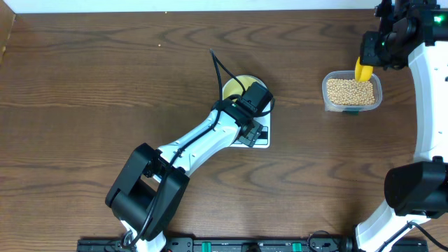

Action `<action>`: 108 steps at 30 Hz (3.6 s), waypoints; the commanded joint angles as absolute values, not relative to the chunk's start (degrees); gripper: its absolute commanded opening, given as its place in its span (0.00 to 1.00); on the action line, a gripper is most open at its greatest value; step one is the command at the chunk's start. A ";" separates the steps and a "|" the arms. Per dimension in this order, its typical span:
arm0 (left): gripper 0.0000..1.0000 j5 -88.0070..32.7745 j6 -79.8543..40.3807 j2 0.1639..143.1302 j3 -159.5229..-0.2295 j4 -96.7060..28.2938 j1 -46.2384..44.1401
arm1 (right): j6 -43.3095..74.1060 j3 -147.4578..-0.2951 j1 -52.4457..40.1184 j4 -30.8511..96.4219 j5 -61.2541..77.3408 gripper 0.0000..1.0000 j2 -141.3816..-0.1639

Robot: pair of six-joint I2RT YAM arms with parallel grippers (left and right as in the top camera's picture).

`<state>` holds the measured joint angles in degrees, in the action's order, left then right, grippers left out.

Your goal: Scoop item into bowl and weigh 50g on scale

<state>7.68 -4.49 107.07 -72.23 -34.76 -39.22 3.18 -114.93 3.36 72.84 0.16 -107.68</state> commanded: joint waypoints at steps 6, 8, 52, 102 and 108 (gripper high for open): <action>0.83 8.19 -5.02 108.38 -72.20 -34.11 -39.31 | 2.24 -114.48 3.16 72.95 -0.54 0.01 -106.43; 0.83 8.19 -4.99 108.95 -72.20 -33.93 -39.31 | 2.24 -114.48 3.16 72.97 -0.54 0.01 -106.43; 0.83 9.72 -4.97 107.94 -72.23 -35.24 -39.20 | 2.26 -114.48 3.16 74.56 -1.17 0.01 -106.43; 0.83 -14.37 13.23 73.63 -72.20 -46.70 -18.22 | 2.04 -114.48 3.11 71.11 -1.17 0.01 -106.43; 0.83 -14.37 13.23 73.63 -72.20 -46.70 -18.22 | 2.04 -114.45 2.94 68.84 -0.93 0.01 -106.43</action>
<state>-13.65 12.32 73.45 -72.23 -46.48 -18.44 2.61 -114.89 3.36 69.08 -0.89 -107.68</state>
